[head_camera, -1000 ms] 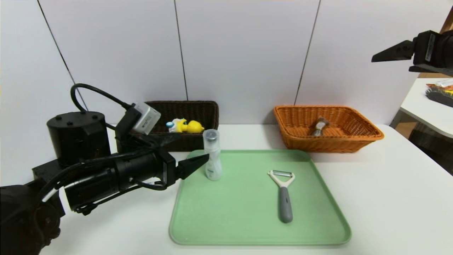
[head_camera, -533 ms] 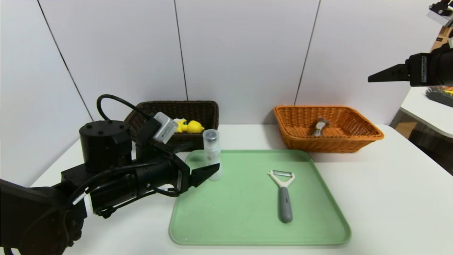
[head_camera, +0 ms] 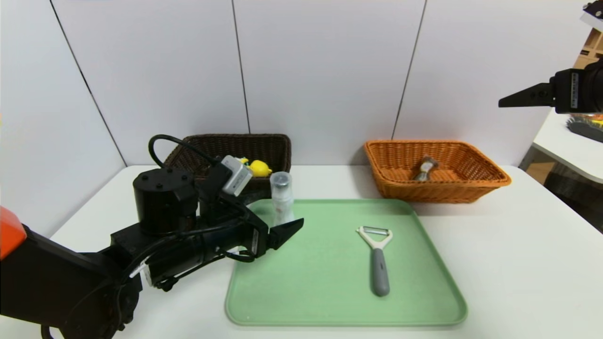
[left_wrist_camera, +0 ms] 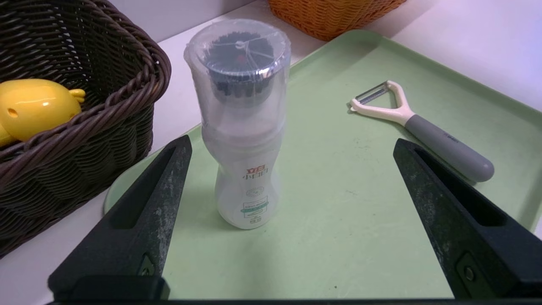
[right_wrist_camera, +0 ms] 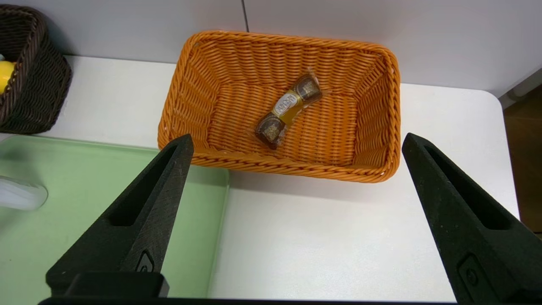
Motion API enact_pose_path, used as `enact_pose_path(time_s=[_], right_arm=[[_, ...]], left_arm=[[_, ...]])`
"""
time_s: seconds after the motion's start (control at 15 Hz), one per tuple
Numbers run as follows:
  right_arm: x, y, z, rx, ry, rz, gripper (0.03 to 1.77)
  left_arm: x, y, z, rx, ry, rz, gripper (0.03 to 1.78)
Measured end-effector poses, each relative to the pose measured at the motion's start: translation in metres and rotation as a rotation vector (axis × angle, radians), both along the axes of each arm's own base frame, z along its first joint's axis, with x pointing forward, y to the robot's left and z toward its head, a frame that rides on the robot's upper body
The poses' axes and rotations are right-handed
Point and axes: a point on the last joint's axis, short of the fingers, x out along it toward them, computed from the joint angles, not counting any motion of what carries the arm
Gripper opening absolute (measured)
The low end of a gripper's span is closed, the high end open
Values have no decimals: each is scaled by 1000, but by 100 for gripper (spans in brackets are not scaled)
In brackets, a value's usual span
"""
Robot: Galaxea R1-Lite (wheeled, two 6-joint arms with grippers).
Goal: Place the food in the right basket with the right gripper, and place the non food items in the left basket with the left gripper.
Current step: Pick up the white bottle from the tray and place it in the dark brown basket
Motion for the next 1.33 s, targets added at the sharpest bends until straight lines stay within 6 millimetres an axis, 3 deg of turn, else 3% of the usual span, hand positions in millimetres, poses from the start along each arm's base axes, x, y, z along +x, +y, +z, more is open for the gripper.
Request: enact_pose_path(time_s=[1.33], right_arm=[[-6,0,1,4,-2,-2,170]], left_arm=[[30,-14,-27,-11,10,94,169]])
